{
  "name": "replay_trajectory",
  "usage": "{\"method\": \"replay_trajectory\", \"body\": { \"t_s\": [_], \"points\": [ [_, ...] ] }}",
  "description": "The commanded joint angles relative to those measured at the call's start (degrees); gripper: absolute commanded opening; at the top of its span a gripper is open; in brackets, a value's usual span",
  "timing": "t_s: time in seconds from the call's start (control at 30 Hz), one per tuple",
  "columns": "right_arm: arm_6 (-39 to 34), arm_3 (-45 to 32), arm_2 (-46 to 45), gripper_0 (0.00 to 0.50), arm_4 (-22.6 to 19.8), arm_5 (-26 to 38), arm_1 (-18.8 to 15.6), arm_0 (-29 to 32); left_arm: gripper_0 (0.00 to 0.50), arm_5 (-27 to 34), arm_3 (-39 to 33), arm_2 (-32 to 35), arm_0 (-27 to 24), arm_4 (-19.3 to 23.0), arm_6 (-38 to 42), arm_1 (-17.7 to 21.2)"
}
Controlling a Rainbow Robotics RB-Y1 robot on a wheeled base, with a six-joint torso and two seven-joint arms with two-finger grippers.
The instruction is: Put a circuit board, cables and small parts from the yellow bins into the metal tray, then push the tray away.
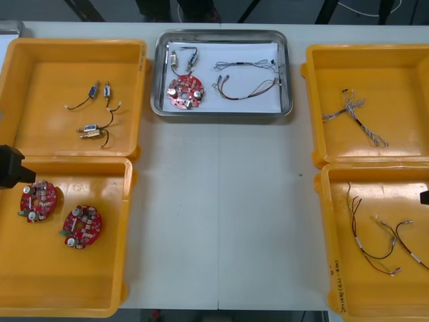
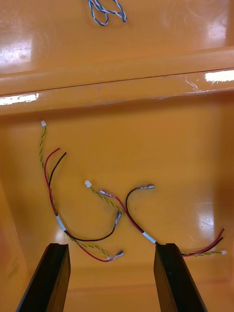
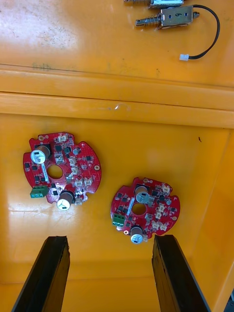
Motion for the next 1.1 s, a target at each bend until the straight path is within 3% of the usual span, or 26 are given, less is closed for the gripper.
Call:
{"method": "replay_trajectory", "body": {
  "t_s": [0.03,1.1],
  "points": [
    [-1.6,-0.3,-0.5,0.5,0.5,0.2,-2.1,1.0,0.5,-0.5,-1.4,1.7,1.0,0.4,-3.9,2.4],
    [-1.6,-0.3,-0.5,0.5,0.5,0.2,-2.1,1.0,0.5,-0.5,-1.4,1.7,1.0,0.4,-3.9,2.4]
  ]
}}
